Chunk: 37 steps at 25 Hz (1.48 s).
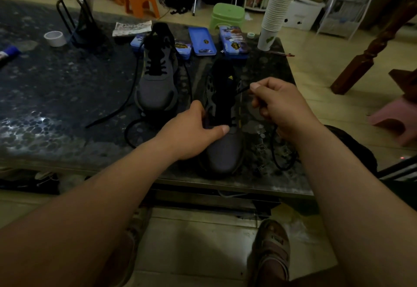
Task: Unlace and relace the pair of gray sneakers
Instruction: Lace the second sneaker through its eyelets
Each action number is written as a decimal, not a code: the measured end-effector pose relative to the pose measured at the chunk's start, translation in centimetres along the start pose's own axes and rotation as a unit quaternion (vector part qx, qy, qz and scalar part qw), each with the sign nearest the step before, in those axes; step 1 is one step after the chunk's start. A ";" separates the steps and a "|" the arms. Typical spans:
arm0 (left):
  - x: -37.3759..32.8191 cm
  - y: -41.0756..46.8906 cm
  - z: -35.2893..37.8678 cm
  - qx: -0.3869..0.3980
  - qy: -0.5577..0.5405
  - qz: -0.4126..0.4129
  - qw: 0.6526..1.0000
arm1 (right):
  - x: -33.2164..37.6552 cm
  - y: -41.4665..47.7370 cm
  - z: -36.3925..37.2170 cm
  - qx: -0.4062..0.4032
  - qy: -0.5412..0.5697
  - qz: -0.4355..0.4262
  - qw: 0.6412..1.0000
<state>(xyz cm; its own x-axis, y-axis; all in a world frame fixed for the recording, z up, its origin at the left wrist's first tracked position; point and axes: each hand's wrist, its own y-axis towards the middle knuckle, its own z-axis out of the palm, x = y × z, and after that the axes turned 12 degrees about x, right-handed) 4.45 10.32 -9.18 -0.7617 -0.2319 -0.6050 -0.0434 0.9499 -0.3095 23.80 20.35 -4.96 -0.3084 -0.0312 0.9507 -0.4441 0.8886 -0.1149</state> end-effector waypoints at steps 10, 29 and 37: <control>0.9 0.1 0.6 0.024 -0.017 0.003 1.000 | -0.5 1.0 -1.6 -0.113 0.088 0.042 0.989; 1.7 0.5 -1.9 0.065 -0.098 0.016 0.993 | -3.5 1.6 -2.6 -0.142 -0.079 0.078 0.984; 0.7 0.8 -4.2 0.046 -0.091 0.047 0.994 | -4.1 1.2 -2.4 -0.117 -0.249 0.074 0.959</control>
<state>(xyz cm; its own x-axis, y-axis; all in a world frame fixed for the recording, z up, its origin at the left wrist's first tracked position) 1.12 11.84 -6.76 -0.6302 -0.1857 -0.7539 0.0867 0.9481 -0.3060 26.51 22.64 -8.32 -0.7422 -0.0603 0.6675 -0.1821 0.9766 -0.1143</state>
